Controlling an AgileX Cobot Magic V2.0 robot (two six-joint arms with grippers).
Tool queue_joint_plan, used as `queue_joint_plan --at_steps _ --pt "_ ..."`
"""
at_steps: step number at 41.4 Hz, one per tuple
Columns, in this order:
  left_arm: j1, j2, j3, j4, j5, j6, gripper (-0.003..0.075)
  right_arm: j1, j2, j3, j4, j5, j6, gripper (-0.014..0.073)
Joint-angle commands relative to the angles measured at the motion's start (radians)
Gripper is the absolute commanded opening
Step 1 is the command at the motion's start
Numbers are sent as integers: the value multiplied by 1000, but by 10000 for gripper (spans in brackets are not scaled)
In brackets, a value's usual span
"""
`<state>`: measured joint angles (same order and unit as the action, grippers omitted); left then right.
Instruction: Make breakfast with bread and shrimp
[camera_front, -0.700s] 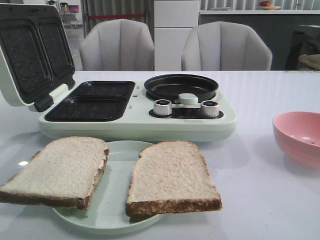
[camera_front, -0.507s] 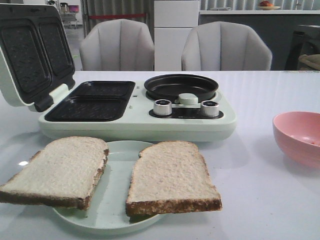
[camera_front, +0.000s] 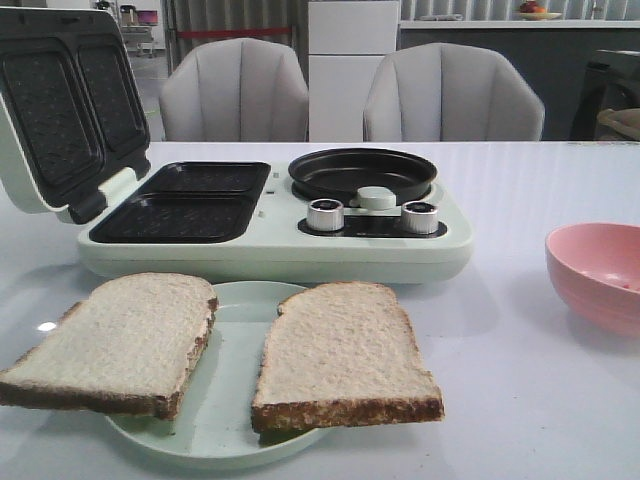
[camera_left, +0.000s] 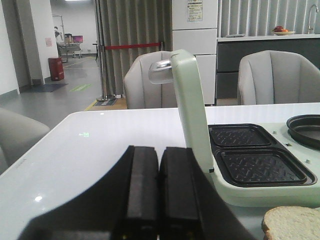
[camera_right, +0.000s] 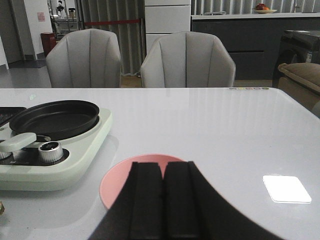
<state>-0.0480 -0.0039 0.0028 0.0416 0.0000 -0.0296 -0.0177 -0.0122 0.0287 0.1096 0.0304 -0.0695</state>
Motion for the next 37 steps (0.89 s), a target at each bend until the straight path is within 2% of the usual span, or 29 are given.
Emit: queue_joint_plan --at_steps 1,12,23,28,37 --pt "-6 -21 6 -9 -88 0 101 -4 -20 -17 2 -93 -5 48" --pt "-6 -21 -25 -8 -160 0 101 -3 -20 -66 9 -70 -5 48" --pt "-6 14 -313 -8 -140 0 101 -3 -5 -344 9 106 -5 48" --pt "-6 82 -474 -8 -50 0 101 -3 54 -477 9 178 -5 48" --pt "-6 255 -723 -8 215 0 101 -3 227 -695 9 385 -5 48"
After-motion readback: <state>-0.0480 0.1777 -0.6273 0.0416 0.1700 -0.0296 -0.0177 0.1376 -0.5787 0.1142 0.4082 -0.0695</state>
